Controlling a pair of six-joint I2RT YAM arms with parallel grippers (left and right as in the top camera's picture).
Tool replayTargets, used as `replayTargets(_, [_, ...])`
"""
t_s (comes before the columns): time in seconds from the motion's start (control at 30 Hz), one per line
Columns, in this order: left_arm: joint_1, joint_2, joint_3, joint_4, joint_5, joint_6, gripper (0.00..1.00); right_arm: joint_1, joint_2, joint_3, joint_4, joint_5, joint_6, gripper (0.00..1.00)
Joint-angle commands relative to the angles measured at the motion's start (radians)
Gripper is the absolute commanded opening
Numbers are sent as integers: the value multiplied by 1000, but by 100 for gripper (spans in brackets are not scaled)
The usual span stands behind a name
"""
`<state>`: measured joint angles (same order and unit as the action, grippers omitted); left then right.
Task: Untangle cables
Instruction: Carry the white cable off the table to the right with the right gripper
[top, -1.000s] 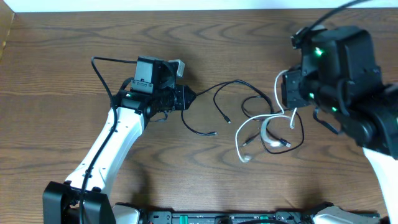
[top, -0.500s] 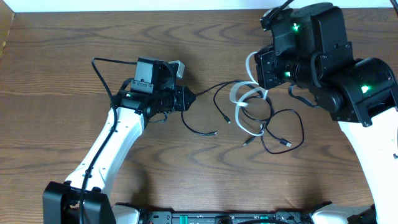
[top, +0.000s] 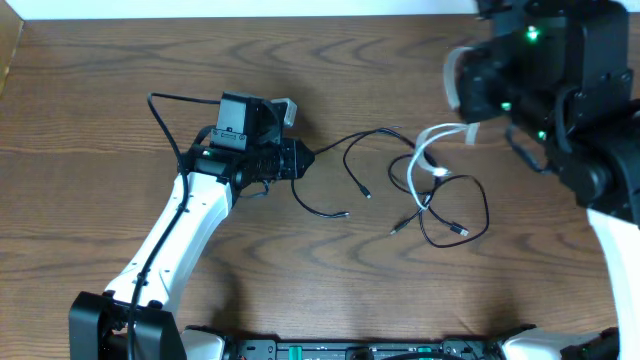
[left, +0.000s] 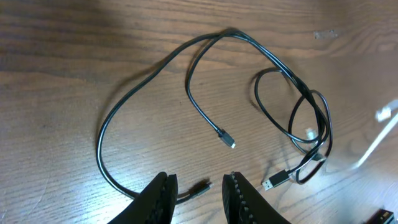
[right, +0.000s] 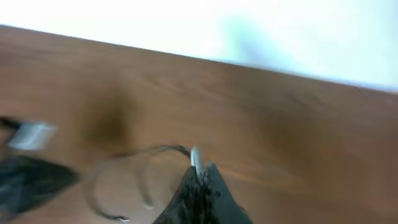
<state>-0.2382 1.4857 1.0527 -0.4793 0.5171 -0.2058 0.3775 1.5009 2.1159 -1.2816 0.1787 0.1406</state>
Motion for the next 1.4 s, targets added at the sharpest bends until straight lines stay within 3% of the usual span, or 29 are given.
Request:
replayTargets(0.0, [2, 10, -5, -6, -2, -1, 30, -110, 13, 10, -57, 152, 71, 1])
replayTargets(0.23, [2, 10, -5, -6, -2, -1, 29, -315, 49, 10, -90, 140, 100, 1])
replayTargets(0.63, [2, 10, -5, 6, -6, 7, 29, -731, 121, 10, 31, 5, 114, 1])
replayTargets(0.77, [2, 10, -5, 9, -6, 6, 30, -830, 195, 10, 59, -43, 182, 1])
replayTargets(1.07, [2, 10, -5, 33, -6, 2, 29, -985, 285, 11, 141, 100, 219, 1])
replayTargets(1.2, [2, 10, -5, 34, -6, 3, 29, -1067, 285, 12, 145, 193, 168, 1])
replayTargets(1.37, [2, 10, -5, 42, -6, 3, 29, -1221, 285, 11, 138, 192, 178, 1])
